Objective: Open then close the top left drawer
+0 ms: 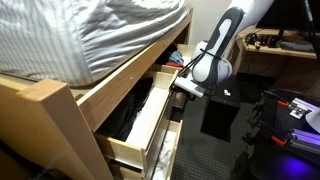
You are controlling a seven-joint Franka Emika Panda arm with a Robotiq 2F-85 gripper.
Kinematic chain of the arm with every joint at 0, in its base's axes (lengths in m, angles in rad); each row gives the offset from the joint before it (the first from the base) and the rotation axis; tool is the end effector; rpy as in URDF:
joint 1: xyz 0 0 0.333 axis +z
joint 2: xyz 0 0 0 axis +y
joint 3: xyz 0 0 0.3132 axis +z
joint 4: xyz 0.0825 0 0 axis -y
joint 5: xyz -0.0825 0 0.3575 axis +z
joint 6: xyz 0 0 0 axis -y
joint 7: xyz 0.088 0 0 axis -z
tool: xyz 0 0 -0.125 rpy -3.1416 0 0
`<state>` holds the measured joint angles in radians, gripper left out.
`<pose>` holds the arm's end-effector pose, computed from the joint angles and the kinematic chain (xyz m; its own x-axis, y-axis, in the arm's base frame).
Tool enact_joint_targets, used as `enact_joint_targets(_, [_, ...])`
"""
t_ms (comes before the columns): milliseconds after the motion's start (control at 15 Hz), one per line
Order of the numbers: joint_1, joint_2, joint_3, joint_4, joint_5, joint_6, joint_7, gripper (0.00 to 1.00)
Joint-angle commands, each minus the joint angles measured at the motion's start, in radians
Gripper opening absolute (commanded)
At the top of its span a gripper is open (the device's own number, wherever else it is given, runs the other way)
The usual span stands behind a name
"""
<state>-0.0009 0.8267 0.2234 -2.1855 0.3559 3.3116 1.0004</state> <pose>0.5246 0.0889 0.0505 0.3367 -0.9407 -0.0409 -0.8996 -0.3085 -0.3093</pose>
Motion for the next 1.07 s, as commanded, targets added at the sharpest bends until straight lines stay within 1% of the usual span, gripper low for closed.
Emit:
enact_joint_targets(0, [0.011, 0.010, 0.004, 0.003, 0.035, 0.032, -0.021, 1.00])
enact_joint_targets(267, [0.019, 0.019, 0.002, 0.007, 0.037, 0.042, -0.019, 1.00])
enact_joint_targets(333, [0.004, 0.024, 0.017, 0.008, 0.030, 0.057, -0.022, 1.00])
enact_joint_targets(400, [-0.014, 0.036, 0.039, 0.014, 0.022, 0.098, -0.023, 1.00])
enact_joint_targets(467, [-0.018, 0.042, 0.048, 0.020, 0.017, 0.116, -0.023, 1.00])
enact_joint_targets(667, [-0.028, 0.065, 0.071, 0.053, 0.003, 0.116, -0.022, 1.00])
enact_joint_targets(800, [-0.025, 0.078, 0.068, 0.069, 0.009, 0.098, -0.018, 1.00])
enact_joint_targets(867, [0.005, 0.039, 0.045, 0.034, 0.029, 0.088, -0.017, 1.00])
enact_joint_targets(1000, [0.004, 0.053, 0.047, 0.048, 0.030, 0.088, -0.017, 1.00])
